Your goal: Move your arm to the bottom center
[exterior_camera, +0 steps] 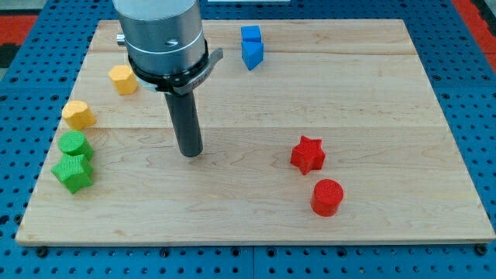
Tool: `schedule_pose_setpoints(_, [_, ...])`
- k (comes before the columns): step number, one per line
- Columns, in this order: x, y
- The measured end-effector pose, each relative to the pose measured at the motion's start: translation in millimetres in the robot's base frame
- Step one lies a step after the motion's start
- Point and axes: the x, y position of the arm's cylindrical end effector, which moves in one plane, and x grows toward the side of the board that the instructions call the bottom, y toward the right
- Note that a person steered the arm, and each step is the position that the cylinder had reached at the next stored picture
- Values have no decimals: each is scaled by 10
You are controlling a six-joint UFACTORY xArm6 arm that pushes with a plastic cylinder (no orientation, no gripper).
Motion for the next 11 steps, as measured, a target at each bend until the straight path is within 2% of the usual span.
schedule_pose_setpoints(2, [-204, -76])
schedule_pose_setpoints(11, [-202, 356])
